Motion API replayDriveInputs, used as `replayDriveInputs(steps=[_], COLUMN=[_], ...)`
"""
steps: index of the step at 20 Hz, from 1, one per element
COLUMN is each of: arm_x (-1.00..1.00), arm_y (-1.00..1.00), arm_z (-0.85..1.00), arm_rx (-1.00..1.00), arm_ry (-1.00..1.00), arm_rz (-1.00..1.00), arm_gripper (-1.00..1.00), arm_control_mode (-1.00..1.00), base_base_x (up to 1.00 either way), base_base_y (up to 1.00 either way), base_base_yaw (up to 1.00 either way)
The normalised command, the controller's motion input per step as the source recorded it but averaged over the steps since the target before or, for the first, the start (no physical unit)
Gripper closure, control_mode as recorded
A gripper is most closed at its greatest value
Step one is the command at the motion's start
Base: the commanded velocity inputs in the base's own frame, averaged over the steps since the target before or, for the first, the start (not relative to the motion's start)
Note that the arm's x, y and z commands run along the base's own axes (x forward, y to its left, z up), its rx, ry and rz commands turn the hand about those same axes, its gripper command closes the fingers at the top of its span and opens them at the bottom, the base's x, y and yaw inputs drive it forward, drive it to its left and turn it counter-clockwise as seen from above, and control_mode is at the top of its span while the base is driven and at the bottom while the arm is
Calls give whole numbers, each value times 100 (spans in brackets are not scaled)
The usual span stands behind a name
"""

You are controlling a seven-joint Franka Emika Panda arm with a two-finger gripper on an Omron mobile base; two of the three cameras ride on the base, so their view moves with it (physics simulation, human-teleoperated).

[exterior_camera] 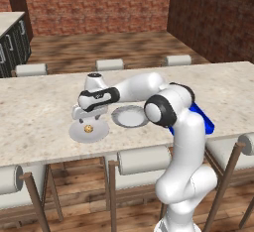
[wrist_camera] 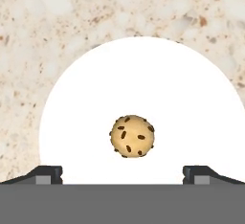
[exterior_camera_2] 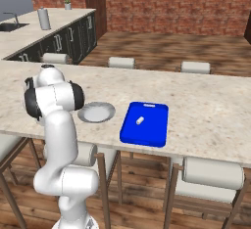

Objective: Move the dessert items from the plates to the tray.

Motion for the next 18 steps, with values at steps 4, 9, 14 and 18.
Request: replayDriveInputs(steps=[4,9,14,18], arm_x=[0,0,0,0], arm_y=[0,-6,0,0], arm_z=[-18,-24,-16,-18], arm_rx=[-4,-3,-1,0], arm_ry=[4,4,1,0], arm_rz=[0,0,0,0], arm_gripper=[-100,-100,-100,-100], arm_control_mode=[-100,-100,-100,-100], base_base_x=[0,0,0,0], base_base_y=[0,0,0,0], base_base_yaw=[0,0,0,0])
